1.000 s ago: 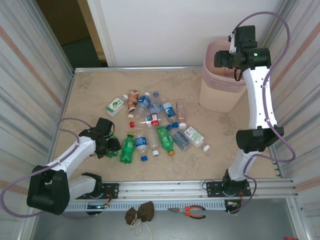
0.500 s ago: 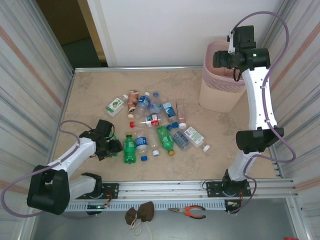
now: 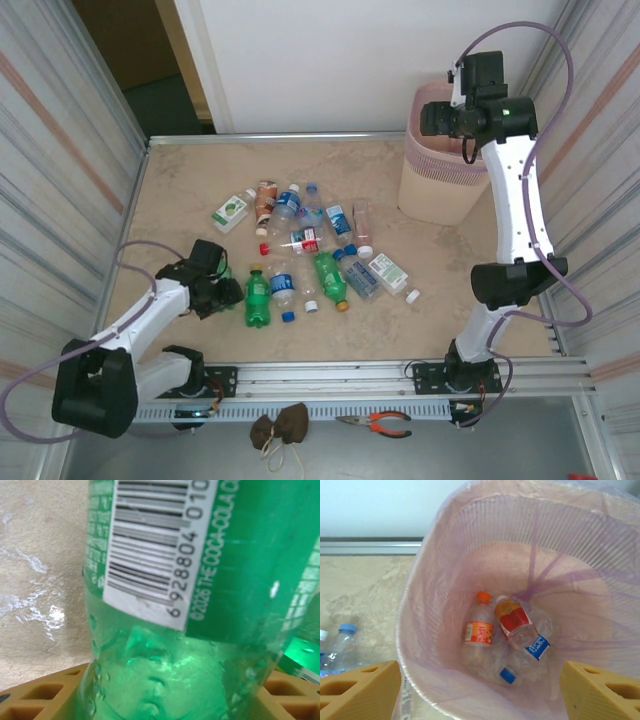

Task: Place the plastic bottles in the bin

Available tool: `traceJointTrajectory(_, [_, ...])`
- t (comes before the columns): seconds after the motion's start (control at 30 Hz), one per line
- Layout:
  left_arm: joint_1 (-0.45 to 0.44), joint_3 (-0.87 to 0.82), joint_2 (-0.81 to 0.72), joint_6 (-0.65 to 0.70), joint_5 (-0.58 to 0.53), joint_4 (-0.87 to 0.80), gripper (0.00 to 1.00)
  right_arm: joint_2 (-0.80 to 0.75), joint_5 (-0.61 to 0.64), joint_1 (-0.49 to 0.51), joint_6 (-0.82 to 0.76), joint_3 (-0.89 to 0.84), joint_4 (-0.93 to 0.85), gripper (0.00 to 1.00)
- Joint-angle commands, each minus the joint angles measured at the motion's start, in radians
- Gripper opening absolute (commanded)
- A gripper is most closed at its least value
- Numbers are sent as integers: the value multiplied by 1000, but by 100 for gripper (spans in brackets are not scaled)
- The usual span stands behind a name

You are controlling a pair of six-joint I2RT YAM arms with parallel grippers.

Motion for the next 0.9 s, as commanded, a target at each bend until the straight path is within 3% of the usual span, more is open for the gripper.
traceJointTrajectory(0.0, [8,18,-52,15,-8,-25,58,-56,11,15,-16,-6,8,82])
traceJointTrajectory(0.37, [8,90,-256,177,36,9,53,-186,-94,64,10,-152,84,81])
traceJointTrajectory(0.57, [8,73,-405,287,211,170,52,-302,-226,100,31,-319,217,81])
traceJointTrajectory(0.87, [8,65,-536,364,459,434,48,-540,-517,149,86,-711,610,81])
